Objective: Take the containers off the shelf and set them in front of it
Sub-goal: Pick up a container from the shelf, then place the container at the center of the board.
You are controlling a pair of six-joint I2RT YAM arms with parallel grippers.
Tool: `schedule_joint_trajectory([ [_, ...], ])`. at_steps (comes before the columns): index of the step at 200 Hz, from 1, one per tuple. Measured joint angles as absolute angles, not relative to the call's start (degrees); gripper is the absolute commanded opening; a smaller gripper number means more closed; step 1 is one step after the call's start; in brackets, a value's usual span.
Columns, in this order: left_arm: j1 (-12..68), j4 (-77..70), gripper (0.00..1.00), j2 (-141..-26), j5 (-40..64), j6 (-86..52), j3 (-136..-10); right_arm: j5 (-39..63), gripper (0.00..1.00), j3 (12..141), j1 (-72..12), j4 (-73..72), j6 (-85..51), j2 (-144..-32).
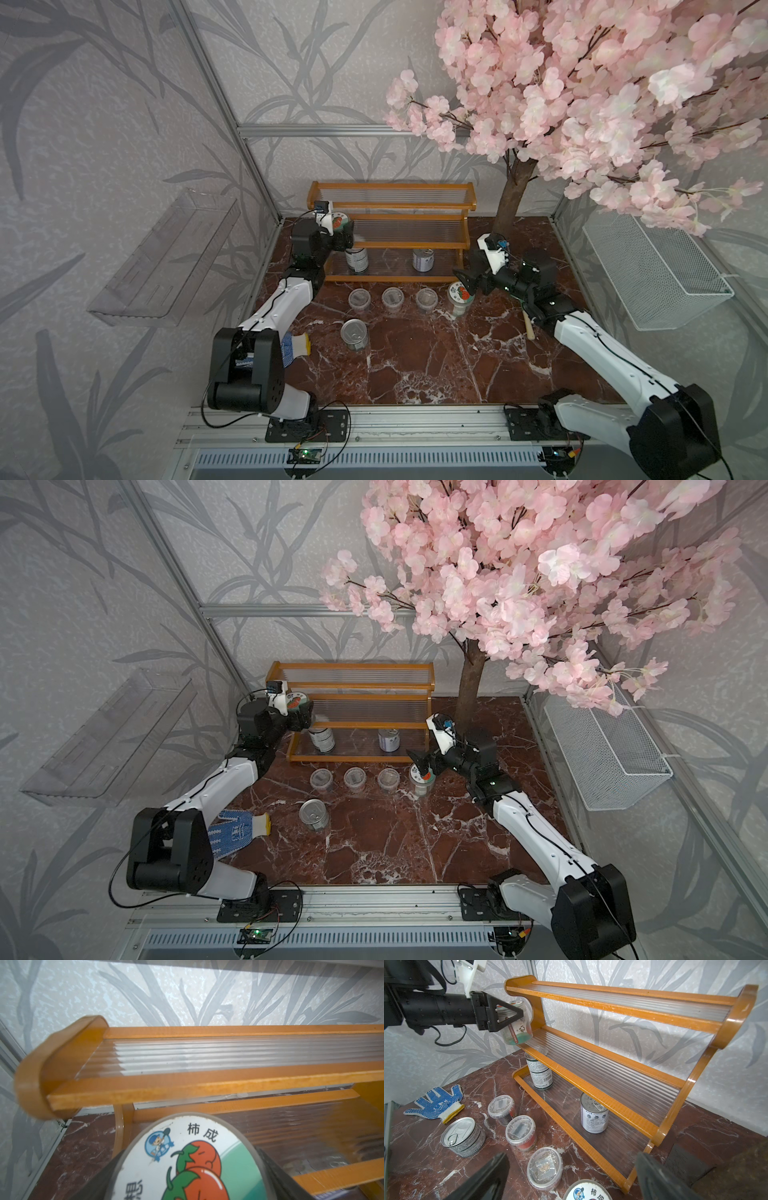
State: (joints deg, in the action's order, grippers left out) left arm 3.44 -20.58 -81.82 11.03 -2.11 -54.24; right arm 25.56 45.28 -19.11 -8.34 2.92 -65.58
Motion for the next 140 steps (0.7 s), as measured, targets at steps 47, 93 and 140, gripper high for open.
schedule_joint_trajectory([
  [47,9.6,-12.5,0.84,-68.1,8.7,-3.6,-47.8,25.6,0.99,45.3,-19.1,-8.3,2.9,-65.6],
  [93,26.8,-8.2,0.83,-55.7,-0.3,-9.8,-39.7,25.9,0.99,45.3,-19.1,-8.3,2.9,-65.5],
  [140,44.7,-4.0,0.83,-53.9,-12.2,-18.3,-32.4,26.0,0.99,45.3,-19.1,-8.3,3.1,-65.5],
])
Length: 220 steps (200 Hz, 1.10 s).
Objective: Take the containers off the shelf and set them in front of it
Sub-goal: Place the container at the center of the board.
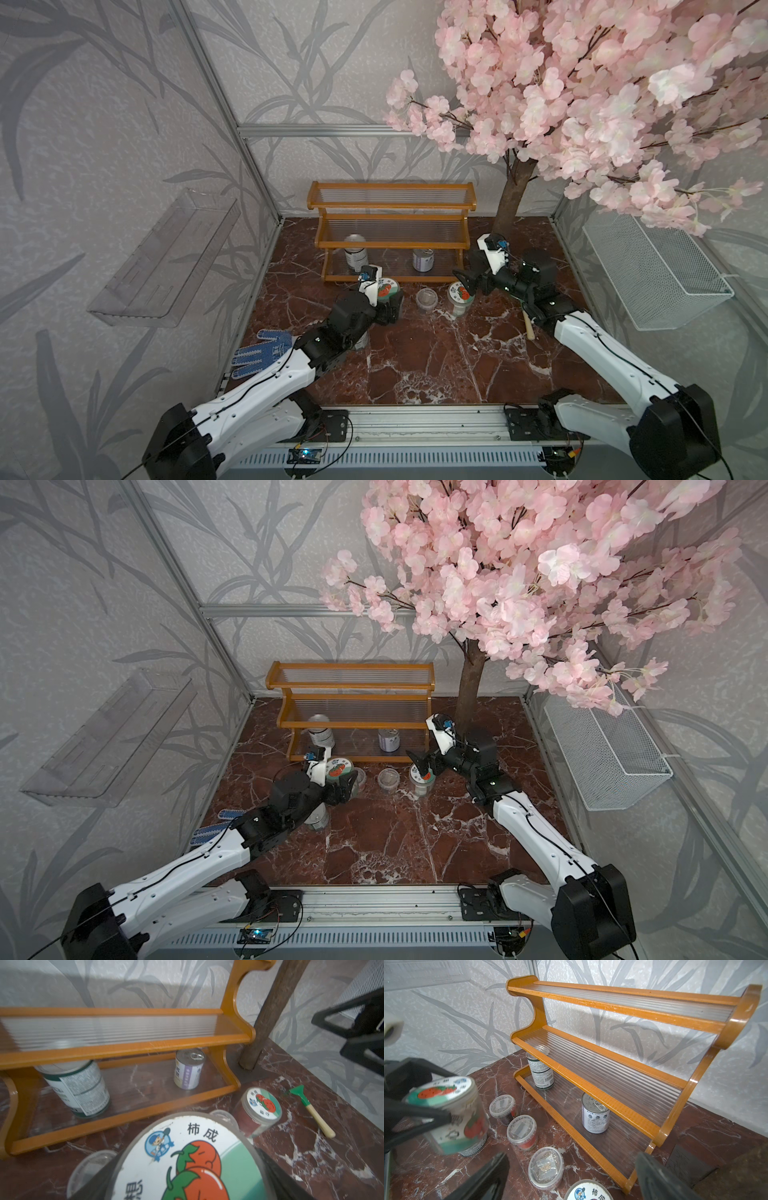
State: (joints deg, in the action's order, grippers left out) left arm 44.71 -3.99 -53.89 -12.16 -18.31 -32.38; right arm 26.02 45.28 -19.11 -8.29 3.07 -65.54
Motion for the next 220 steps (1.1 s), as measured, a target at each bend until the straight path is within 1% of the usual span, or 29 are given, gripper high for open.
schedule_joint_trajectory([
  [31,52.0,-4.6,0.83,-55.5,-17.7,-22.7,-30.1,26.0,0.99,45.3,-19.1,-8.3,3.3,-65.5],
  [56,54.7,-6.9,0.84,-58.7,-20.0,-24.7,-27.0,26.0,0.99,45.3,-19.1,-8.3,3.4,-65.5],
  [96,54.9,-10.3,0.84,-62.8,-21.8,-25.8,-23.1,26.0,0.99,45.3,-19.1,-8.3,3.5,-64.7],
  [184,54.9,-16.8,0.88,-68.6,-23.2,-25.8,-20.8,26.0,0.99,45.3,-19.1,-7.8,4.6,-63.7],
  [220,54.9,-18.4,0.94,-70.0,-23.9,-25.7,-20.4,26.0,0.99,45.3,-19.1,-7.4,4.8,-63.7],
])
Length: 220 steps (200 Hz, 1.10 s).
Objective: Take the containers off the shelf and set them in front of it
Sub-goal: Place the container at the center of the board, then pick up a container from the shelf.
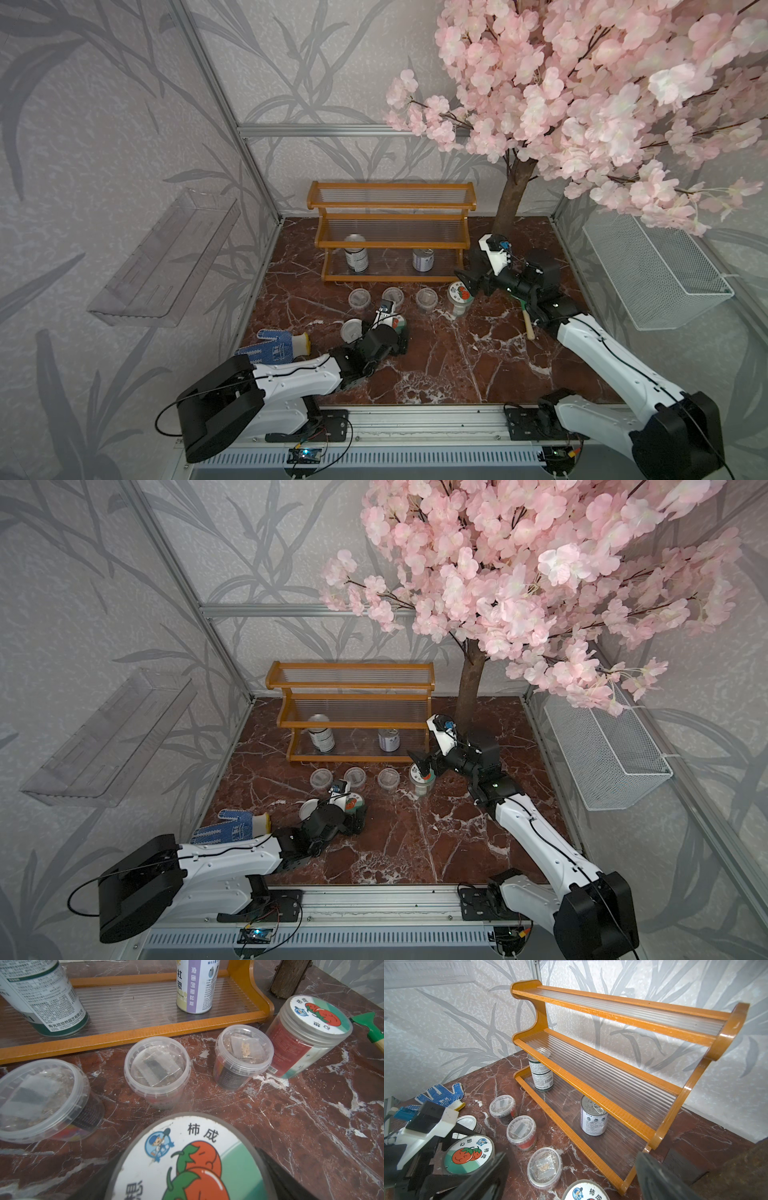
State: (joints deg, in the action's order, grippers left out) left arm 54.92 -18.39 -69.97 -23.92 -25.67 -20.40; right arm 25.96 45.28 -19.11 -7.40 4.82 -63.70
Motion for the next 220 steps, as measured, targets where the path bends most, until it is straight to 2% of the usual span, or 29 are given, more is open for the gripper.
schedule_joint_trajectory([
  [71,54.9,-17.4,1.0,-71.1,-24.1,-26.2,-20.6,25.7,0.99,45.3,-19.0,-7.3,5.6,-63.7],
  [152,54.2,-5.6,1.0,-60.4,-26.0,-25.3,-29.6,26.2,0.99,45.3,-19.0,-7.4,4.9,-64.0],
  [165,51.8,-3.1,1.0,-57.9,-25.2,-24.9,-31.5,26.8,0.99,45.3,-19.0,-7.4,4.5,-64.3],
  [185,43.3,-1.7,1.0,-56.4,-21.9,-22.7,-33.4,27.4,0.99,45.3,-19.1,-7.6,3.8,-64.6],
  [220,29.2,-2.2,1.0,-62.3,-15.4,-15.9,-36.6,27.7,0.99,45.3,-19.4,-8.3,2.9,-64.9],
])
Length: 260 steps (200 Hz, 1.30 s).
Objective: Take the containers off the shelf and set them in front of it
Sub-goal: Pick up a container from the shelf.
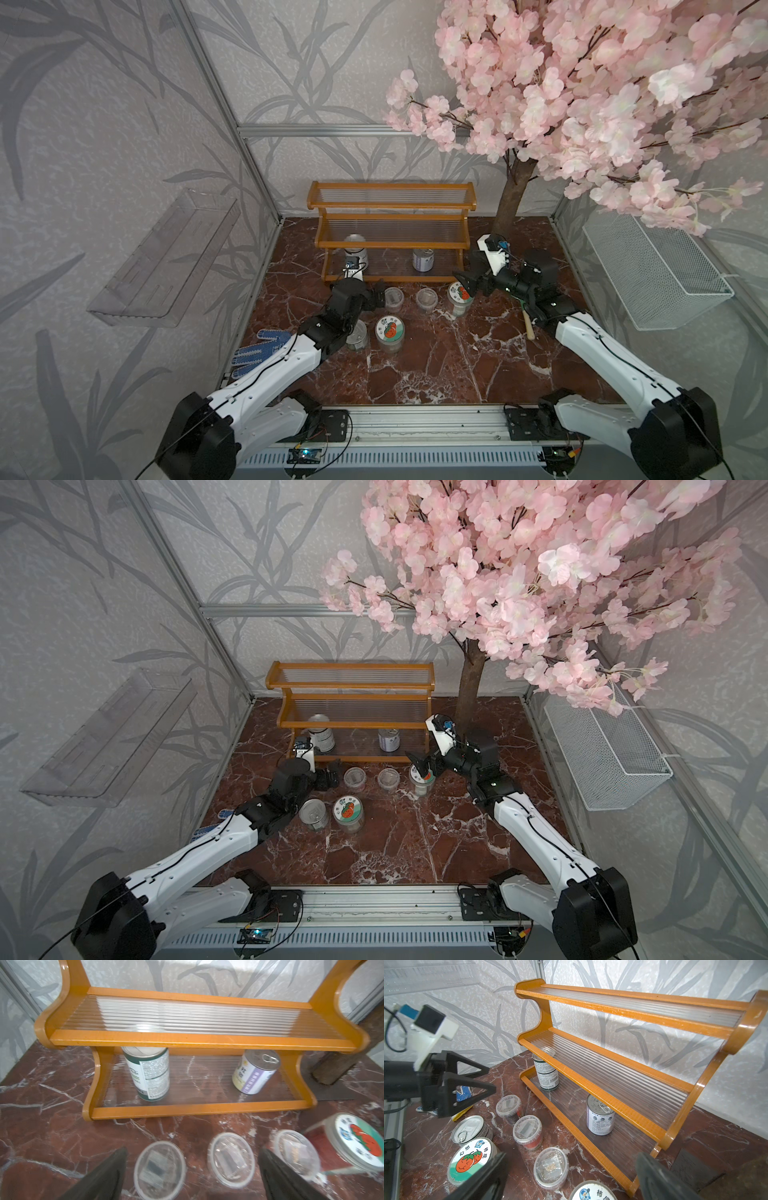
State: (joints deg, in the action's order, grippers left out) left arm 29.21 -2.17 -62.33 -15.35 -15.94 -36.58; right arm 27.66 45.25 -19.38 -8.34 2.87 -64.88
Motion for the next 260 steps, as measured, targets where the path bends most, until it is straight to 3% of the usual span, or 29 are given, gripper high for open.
schedule_joint_trajectory([
  [76,15.2,-19.9,1.0,-76.8,-7.6,-8.3,-33.6,27.5,0.99,45.2,-20.2,-8.8,2.1,-65.5],
  [149,12.3,-28.3,1.0,-93.7,-3.2,-4.4,-44.2,27.0,0.99,45.2,-20.3,-8.5,2.3,-66.4],
  [260,10.1,-24.8,1.0,-99.8,-1.0,-4.3,-52.5,25.8,0.99,45.2,-20.3,-7.8,3.0,-65.9],
])
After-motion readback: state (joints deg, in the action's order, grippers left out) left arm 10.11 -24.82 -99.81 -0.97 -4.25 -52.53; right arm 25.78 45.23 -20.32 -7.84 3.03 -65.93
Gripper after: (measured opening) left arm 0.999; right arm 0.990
